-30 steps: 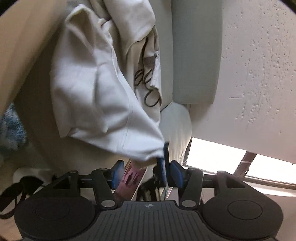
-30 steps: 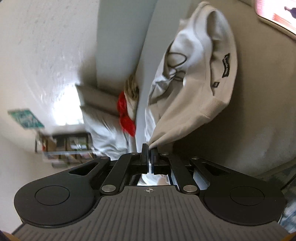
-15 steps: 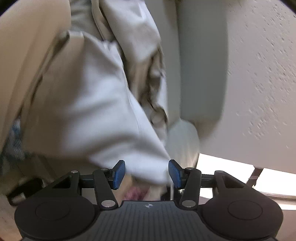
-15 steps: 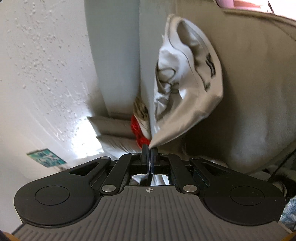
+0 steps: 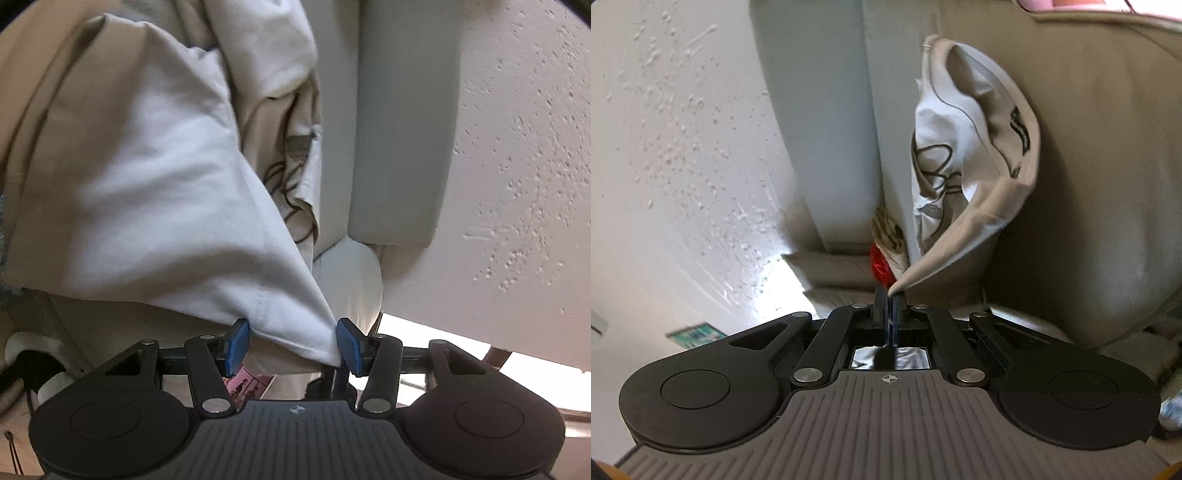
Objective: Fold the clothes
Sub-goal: 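Lift the shirt with both grippers and shake it out in the air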
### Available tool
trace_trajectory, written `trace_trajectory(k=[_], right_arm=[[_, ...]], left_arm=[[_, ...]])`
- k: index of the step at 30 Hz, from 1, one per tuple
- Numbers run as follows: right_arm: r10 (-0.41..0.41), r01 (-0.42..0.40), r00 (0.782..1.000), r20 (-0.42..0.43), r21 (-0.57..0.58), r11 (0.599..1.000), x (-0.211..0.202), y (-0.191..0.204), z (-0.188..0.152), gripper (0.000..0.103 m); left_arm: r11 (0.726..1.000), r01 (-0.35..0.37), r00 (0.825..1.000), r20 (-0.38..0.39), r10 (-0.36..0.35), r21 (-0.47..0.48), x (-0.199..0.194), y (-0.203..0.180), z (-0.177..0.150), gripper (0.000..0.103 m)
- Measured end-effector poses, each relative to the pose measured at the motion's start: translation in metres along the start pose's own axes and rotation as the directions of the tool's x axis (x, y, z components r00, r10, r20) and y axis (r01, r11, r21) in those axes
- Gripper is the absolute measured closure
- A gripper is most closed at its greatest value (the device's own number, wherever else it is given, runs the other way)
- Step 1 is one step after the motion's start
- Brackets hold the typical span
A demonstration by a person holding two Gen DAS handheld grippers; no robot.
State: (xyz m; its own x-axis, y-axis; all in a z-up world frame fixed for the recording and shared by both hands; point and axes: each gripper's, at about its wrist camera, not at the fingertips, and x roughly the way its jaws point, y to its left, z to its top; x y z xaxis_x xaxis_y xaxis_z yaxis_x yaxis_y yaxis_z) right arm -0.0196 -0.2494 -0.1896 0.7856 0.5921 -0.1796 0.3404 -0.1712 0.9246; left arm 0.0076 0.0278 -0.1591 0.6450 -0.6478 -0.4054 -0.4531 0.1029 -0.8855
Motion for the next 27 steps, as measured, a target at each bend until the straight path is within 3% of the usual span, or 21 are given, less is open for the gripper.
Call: trace_trajectory(k=[5, 8, 10, 12, 14, 15, 16, 19, 21, 22, 23, 24, 27], right_arm=[[0.011, -0.011, 1.000, 0.008, 0.037, 0.999, -0.002, -0.001, -0.006, 0.101], [0.017, -0.017, 1.000, -0.003, 0.044, 0.999, -0.004, 0.000, -0.011, 0.101], [0.006, -0.005, 1.000, -0.016, 0.021, 1.000, -0.005, 0.001, -0.017, 0.101], [-0.011, 0.011, 1.000, -0.008, 0.002, 1.000, -0.008, 0.001, -0.019, 0.101], [-0.029, 0.029, 1.000, 0.006, -0.004, 1.000, -0.010, 0.001, -0.017, 0.101], [-0.051, 0.051, 0.999, -0.003, -0.016, 0.999, -0.010, 0.000, -0.017, 0.101], [-0.073, 0.073, 0.997, -0.012, -0.029, 0.997, -0.009, 0.000, -0.017, 0.101], [-0.163, 0.148, 0.983, -0.089, -0.154, 0.977, 0.005, 0.004, -0.025, 0.099], [-0.242, 0.205, 0.963, -0.114, -0.270, 0.941, 0.012, 0.014, -0.025, 0.082], [-0.283, 0.240, 0.955, -0.089, -0.326, 0.914, 0.009, 0.022, -0.023, 0.077], [-0.321, 0.276, 0.945, -0.059, -0.380, 0.883, 0.006, 0.030, -0.021, 0.061], [-0.331, 0.297, 0.944, -0.007, -0.427, 0.854, -0.002, 0.038, -0.018, 0.052], [-0.348, 0.370, 0.927, 0.138, -0.490, 0.789, -0.026, 0.054, -0.002, 0.051]], left_arm=[[0.998, 0.000, 0.999, 0.051, -0.003, 0.056, -0.002, -0.010, -0.007, 0.054], [0.999, 0.001, 0.993, 0.115, -0.006, 0.041, -0.001, -0.011, -0.005, 0.050], [0.998, 0.012, 0.993, 0.113, -0.019, 0.067, -0.006, -0.015, 0.003, 0.052], [0.990, 0.007, 0.994, 0.107, -0.022, 0.138, -0.008, -0.023, 0.011, 0.061], [0.977, -0.008, 0.993, 0.113, -0.016, 0.211, -0.011, -0.029, 0.020, 0.088], [0.967, -0.026, 0.993, 0.115, -0.003, 0.253, -0.012, -0.033, 0.023, 0.095], [0.954, -0.045, 0.993, 0.118, 0.011, 0.295, -0.013, -0.037, 0.027, 0.101], [0.904, -0.104, 0.988, 0.151, 0.045, 0.414, -0.029, -0.050, 0.036, 0.103], [0.858, -0.135, 0.979, 0.202, 0.037, 0.496, -0.062, -0.060, 0.046, 0.103], [0.833, -0.148, 0.973, 0.230, 0.026, 0.534, -0.076, -0.067, 0.051, 0.103], [0.806, -0.162, 0.966, 0.256, 0.013, 0.569, -0.090, -0.074, 0.055, 0.103], [0.777, -0.184, 0.960, 0.281, 0.009, 0.602, -0.105, -0.081, 0.059, 0.103], [0.682, -0.280, 0.931, 0.365, 0.020, 0.676, -0.149, -0.099, 0.070, 0.103]])
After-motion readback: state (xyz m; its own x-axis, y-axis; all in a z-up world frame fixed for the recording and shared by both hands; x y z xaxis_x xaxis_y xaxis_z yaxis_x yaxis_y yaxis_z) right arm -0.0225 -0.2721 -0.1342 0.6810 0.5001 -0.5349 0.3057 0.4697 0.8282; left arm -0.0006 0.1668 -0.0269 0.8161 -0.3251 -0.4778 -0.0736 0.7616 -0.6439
